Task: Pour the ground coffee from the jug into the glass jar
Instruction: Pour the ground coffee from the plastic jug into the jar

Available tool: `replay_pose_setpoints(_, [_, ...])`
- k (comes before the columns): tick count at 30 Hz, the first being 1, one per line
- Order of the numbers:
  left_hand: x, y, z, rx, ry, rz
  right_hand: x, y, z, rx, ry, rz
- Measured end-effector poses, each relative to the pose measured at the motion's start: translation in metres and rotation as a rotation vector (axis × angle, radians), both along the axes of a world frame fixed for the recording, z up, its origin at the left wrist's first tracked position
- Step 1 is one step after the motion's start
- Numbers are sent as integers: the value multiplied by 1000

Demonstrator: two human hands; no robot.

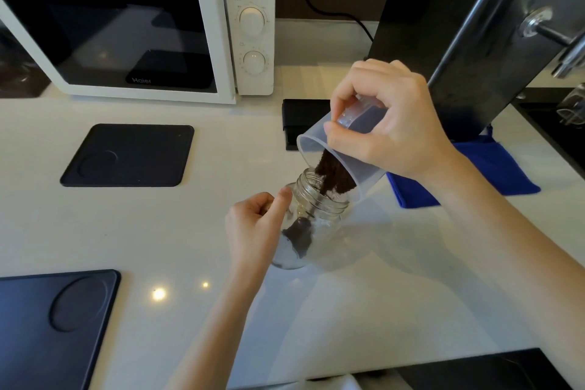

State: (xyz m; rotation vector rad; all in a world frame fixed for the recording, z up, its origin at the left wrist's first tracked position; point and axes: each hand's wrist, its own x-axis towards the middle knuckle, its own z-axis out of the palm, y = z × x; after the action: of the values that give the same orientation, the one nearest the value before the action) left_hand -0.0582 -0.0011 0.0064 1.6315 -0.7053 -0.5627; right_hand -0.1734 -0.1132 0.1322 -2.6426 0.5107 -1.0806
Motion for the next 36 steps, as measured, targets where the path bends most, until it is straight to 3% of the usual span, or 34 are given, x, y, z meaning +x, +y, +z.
replay_pose_setpoints(36, [-4,0,3,12,-37,5,-1,3,0,-32,-2,1])
